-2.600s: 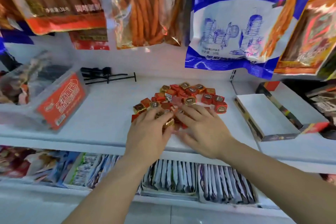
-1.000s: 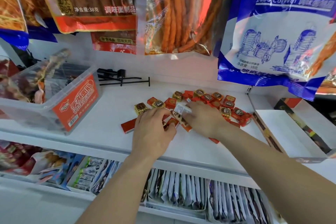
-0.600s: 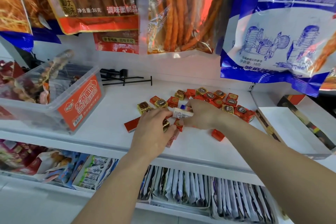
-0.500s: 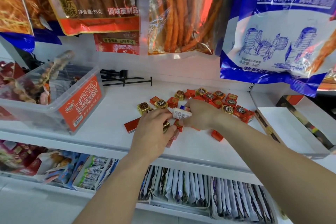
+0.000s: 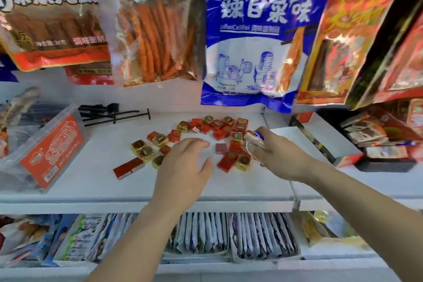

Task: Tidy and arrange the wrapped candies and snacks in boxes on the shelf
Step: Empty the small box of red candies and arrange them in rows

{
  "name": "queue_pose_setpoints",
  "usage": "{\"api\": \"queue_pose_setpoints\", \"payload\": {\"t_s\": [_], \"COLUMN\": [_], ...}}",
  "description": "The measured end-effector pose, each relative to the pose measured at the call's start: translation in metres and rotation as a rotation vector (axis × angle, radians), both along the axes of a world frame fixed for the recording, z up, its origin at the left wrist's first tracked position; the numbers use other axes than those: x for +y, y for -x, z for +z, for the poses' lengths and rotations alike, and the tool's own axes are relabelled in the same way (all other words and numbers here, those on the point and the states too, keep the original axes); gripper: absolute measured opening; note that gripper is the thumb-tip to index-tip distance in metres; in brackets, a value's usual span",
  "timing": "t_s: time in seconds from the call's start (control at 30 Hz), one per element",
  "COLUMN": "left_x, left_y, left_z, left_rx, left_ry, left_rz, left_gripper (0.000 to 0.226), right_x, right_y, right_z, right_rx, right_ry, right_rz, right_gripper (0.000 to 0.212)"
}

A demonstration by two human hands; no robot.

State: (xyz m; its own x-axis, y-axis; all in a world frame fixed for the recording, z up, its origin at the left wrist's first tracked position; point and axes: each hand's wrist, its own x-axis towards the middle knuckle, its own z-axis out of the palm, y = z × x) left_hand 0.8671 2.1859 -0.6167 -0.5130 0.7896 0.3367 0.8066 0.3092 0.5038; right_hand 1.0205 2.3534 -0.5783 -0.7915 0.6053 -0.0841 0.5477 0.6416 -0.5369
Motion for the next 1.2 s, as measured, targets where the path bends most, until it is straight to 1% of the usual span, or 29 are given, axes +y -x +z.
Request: {"api": "queue_pose_setpoints", "payload": {"t_s": [0.1, 0.17, 0.23, 0.33, 0.43, 0.5, 0.53, 0.6, 0.63, 0.7, 0.77, 0.87, 0.93, 1.0, 1.07, 1.13, 1.2], "left_x": [0.035, 0.065, 0.1, 0.159, 0.211, 0.234, 0.242, 0.252, 0.253, 0.251, 0.241, 0.213, 0.181, 0.14, 0.094, 0.055, 0.026], "left_y": [-0.057, -0.095, -0.13, -0.174, -0.196, -0.198, -0.197, -0.192, -0.19, -0.187, -0.184, -0.175, -0.164, -0.147, -0.122, -0.091, -0.061], "left_z": [0.002, 0.005, 0.009, 0.009, 0.003, -0.002, -0.004, -0.009, -0.01, -0.01, -0.006, 0.003, 0.007, 0.01, 0.007, -0.002, -0.013], "left_rx": [-0.016, -0.031, -0.047, -0.041, 0.087, 0.178, 0.201, 0.212, 0.214, 0.196, 0.157, 0.097, 0.067, 0.046, 0.044, 0.083, 0.118], "left_ry": [0.056, 0.08, 0.099, 0.155, 0.199, 0.226, 0.249, 0.286, 0.288, 0.27, 0.241, 0.199, 0.185, 0.186, 0.221, 0.334, 0.479], "left_rz": [-0.154, -0.244, -0.313, -0.396, -0.418, -0.411, -0.41, -0.415, -0.42, -0.425, -0.418, -0.397, -0.381, -0.333, -0.259, -0.178, -0.146], "left_gripper": [0.036, 0.037, 0.04, 0.045, 0.051, 0.057, 0.059, 0.061, 0.06, 0.06, 0.058, 0.053, 0.048, 0.045, 0.048, 0.057, 0.069], "right_x": [0.034, 0.058, 0.084, 0.127, 0.173, 0.198, 0.209, 0.224, 0.228, 0.225, 0.209, 0.168, 0.129, 0.089, 0.053, 0.027, 0.008], "right_y": [-0.072, -0.115, -0.152, -0.184, -0.188, -0.179, -0.175, -0.168, -0.168, -0.175, -0.185, -0.195, -0.189, -0.171, -0.141, -0.11, -0.084], "right_z": [0.005, 0.006, 0.003, 0.0, 0.003, 0.006, 0.006, 0.002, -0.001, -0.004, -0.003, -0.003, -0.003, -0.002, -0.003, -0.008, -0.016], "right_rx": [0.095, 0.126, 0.138, 0.129, 0.031, -0.052, -0.118, -0.241, -0.259, -0.199, -0.077, 0.046, 0.09, 0.088, 0.06, 0.0, -0.051], "right_ry": [0.094, 0.114, 0.089, -0.032, -0.289, -0.406, -0.425, -0.399, -0.398, -0.461, -0.523, -0.596, -0.551, -0.464, -0.384, -0.325, -0.266], "right_rz": [-0.213, -0.311, -0.402, -0.525, -0.529, -0.509, -0.481, -0.422, -0.407, -0.434, -0.466, -0.437, -0.38, -0.278, -0.17, -0.08, -0.023], "right_gripper": [0.02, 0.026, 0.032, 0.038, 0.044, 0.048, 0.05, 0.056, 0.061, 0.065, 0.063, 0.046, 0.038, 0.04, 0.043, 0.047, 0.05]}}
